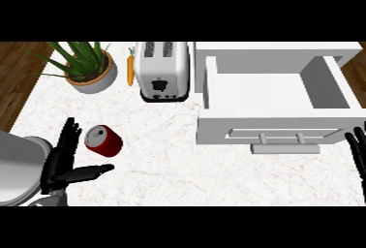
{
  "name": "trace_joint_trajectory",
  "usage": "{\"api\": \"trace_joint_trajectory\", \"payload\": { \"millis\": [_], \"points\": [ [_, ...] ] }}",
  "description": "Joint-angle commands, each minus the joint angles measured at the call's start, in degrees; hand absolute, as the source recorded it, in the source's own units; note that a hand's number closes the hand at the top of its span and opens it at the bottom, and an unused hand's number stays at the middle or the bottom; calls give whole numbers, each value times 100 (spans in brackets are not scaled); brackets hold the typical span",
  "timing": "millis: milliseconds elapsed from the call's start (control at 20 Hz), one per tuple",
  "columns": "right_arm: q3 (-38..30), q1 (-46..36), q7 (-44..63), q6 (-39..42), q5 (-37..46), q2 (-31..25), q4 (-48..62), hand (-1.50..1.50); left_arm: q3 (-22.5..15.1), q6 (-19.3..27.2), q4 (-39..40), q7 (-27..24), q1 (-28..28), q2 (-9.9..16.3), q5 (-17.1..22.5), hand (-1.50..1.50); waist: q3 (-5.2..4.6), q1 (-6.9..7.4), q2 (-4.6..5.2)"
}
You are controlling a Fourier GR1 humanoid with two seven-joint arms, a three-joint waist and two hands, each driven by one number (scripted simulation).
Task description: Pick up the can, place it into the drawer and close the drawer
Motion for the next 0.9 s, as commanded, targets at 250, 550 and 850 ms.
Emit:
{"api": "trace_joint_trajectory", "payload": {
  "millis": [250, 550, 850],
  "points": [
    [-70, -124, 333, -27, -170, -13, -256, -150, 158, -221, 877, -491, -246, 275, 179, -150, 1, 6, -1],
    [90, 41, -127, 15, 91, 117, -53, -150, 227, 75, 2253, -1303, -949, 209, -12, -150, -2, -27, 10],
    [-174, 22, 260, 113, -261, -200, -228, -150, 237, 88, 2239, -743, -1439, 299, 193, -150, -1, -28, 6]
  ]
}}
